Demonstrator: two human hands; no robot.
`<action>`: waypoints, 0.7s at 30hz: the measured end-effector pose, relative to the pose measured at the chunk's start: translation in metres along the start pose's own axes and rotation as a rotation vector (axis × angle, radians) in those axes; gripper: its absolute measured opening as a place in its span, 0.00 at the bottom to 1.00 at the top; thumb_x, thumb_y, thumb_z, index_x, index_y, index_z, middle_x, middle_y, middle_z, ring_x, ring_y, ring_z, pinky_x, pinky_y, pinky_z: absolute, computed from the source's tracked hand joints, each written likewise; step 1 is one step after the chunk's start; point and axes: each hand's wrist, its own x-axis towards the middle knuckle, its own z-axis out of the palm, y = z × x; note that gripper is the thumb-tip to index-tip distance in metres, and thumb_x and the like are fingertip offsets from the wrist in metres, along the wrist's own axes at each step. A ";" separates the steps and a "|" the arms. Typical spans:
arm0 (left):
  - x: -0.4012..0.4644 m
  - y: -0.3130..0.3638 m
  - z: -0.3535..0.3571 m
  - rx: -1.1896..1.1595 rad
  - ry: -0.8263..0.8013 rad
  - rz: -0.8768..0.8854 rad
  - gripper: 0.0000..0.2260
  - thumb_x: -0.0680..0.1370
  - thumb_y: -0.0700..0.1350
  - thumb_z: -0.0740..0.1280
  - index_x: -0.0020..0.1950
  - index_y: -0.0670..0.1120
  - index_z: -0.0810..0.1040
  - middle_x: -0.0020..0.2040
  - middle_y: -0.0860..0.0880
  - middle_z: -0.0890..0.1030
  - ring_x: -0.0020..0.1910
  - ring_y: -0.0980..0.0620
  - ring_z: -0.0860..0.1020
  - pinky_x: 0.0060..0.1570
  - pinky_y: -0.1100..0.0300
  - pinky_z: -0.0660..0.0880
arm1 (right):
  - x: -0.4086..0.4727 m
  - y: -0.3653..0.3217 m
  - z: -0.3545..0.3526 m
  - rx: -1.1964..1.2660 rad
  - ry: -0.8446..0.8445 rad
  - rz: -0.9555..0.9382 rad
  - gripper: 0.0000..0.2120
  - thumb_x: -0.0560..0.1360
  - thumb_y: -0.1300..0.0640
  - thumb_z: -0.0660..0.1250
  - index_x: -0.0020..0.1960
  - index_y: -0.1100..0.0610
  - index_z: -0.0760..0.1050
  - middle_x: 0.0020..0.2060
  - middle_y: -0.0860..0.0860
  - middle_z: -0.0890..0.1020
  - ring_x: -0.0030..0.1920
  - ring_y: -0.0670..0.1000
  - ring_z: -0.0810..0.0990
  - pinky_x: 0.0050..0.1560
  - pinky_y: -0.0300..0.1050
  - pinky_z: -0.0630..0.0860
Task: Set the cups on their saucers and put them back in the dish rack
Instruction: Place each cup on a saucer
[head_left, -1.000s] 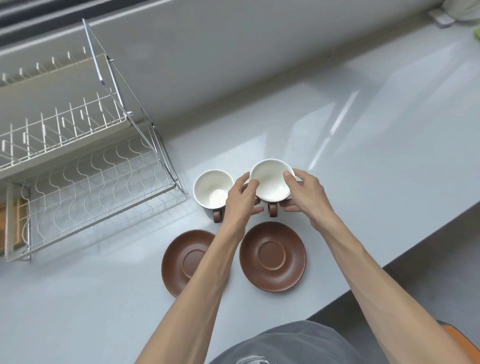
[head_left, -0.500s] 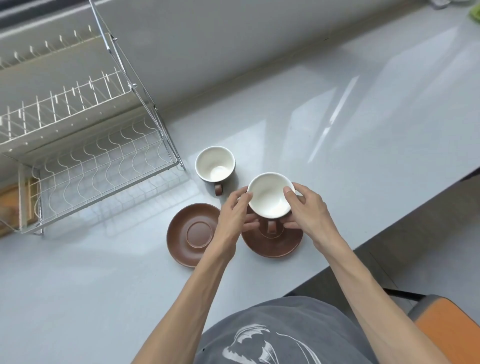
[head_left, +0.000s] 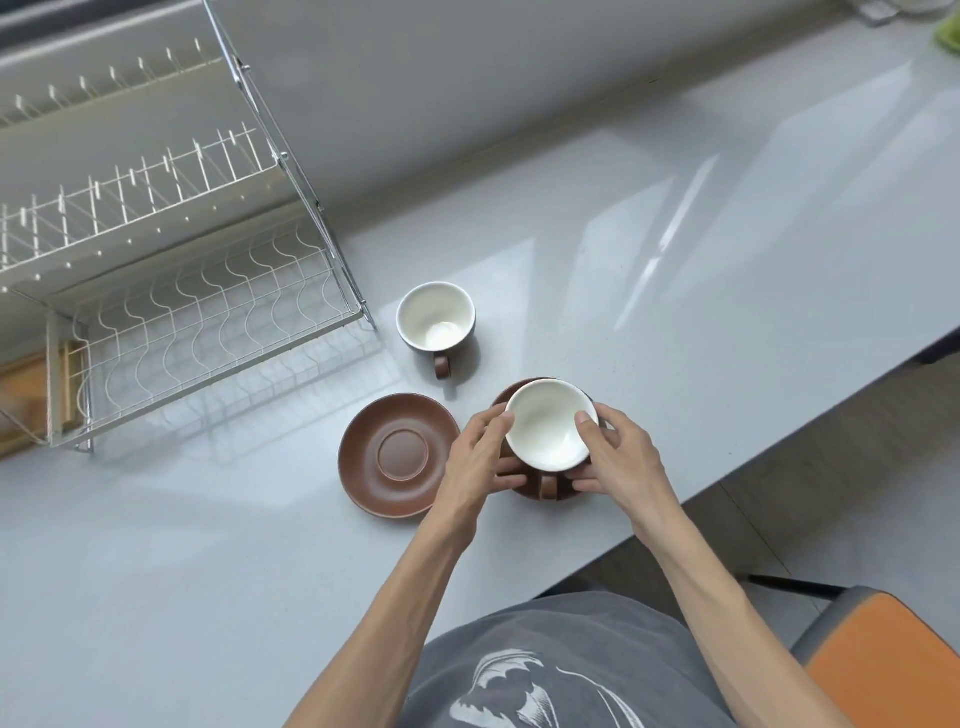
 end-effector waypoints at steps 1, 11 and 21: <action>0.000 -0.002 0.000 -0.001 0.002 -0.003 0.18 0.80 0.56 0.65 0.69 0.54 0.75 0.60 0.56 0.79 0.53 0.44 0.85 0.54 0.50 0.83 | -0.001 0.001 0.000 0.000 0.000 0.002 0.11 0.78 0.44 0.64 0.60 0.40 0.73 0.53 0.50 0.83 0.43 0.55 0.87 0.34 0.45 0.84; -0.001 -0.004 -0.001 0.051 -0.008 -0.002 0.18 0.79 0.58 0.65 0.68 0.57 0.74 0.59 0.59 0.78 0.53 0.46 0.84 0.53 0.52 0.83 | 0.001 0.002 0.000 -0.050 -0.010 0.005 0.13 0.79 0.43 0.63 0.62 0.41 0.72 0.55 0.51 0.82 0.43 0.54 0.87 0.36 0.46 0.84; 0.005 0.002 -0.009 0.202 -0.051 0.000 0.15 0.79 0.57 0.66 0.65 0.58 0.75 0.59 0.55 0.79 0.56 0.51 0.83 0.54 0.54 0.81 | 0.007 -0.007 -0.010 -0.285 -0.027 -0.002 0.20 0.79 0.42 0.63 0.67 0.48 0.72 0.53 0.47 0.82 0.45 0.50 0.86 0.51 0.55 0.83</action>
